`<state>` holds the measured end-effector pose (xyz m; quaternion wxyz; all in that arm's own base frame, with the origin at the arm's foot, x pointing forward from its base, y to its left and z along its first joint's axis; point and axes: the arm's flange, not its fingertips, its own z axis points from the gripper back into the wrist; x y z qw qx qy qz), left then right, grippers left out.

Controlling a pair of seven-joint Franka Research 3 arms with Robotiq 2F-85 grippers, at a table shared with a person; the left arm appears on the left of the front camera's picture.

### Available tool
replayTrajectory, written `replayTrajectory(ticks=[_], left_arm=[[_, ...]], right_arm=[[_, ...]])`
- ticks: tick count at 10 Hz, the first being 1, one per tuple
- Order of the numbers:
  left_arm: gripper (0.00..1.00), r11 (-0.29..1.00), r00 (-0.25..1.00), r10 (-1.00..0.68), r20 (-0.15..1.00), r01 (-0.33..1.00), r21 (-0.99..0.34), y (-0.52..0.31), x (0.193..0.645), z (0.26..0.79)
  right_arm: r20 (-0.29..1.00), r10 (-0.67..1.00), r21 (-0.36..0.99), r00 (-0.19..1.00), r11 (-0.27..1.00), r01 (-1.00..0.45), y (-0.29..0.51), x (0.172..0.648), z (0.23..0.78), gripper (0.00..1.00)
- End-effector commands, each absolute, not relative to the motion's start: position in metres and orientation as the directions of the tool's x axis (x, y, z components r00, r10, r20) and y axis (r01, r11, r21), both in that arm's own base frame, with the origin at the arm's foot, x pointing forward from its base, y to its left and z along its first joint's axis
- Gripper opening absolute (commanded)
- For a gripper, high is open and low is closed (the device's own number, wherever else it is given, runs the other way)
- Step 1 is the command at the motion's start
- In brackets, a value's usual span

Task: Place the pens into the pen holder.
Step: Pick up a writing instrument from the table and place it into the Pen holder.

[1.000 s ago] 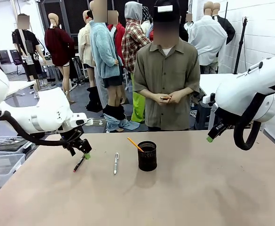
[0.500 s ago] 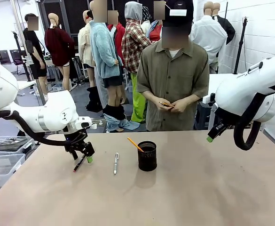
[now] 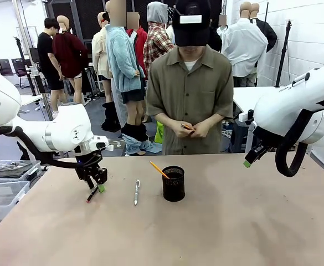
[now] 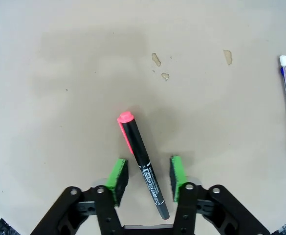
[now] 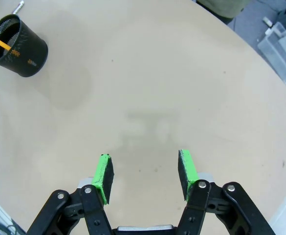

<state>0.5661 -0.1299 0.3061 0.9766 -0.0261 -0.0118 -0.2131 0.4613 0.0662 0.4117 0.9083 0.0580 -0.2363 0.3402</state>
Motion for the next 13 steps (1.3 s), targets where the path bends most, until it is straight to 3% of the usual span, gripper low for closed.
replayTrajectory(ticks=[1,4,7,10,13], left_arm=[[0.00,0.906,0.907,-0.421,-0.009,0.421,0.036,-0.134,0.554,0.306],[0.00,0.901,0.906,-0.421,-0.038,0.423,0.098,-0.138,0.547,0.307],[0.00,0.859,0.858,-0.512,0.026,0.512,0.026,-0.132,0.531,0.319],[0.00,0.771,0.759,-0.564,0.326,0.625,-0.119,-0.096,0.490,0.351],[0.00,0.482,0.445,-0.623,0.643,0.866,-0.133,-0.093,0.465,0.366]], right_arm=[[0.492,0.592,-0.057,0.638,0.753,-0.655,0.063,0.461,0.407,0.67],[0.492,0.592,-0.057,0.638,0.753,-0.655,0.063,0.461,0.407,0.67],[0.492,0.592,-0.057,0.638,0.753,-0.655,0.063,0.461,0.407,0.67],[0.492,0.592,-0.057,0.638,0.753,-0.655,0.063,0.461,0.407,0.67],[0.492,0.592,-0.057,0.638,0.753,-0.655,0.063,0.461,0.407,0.67]])
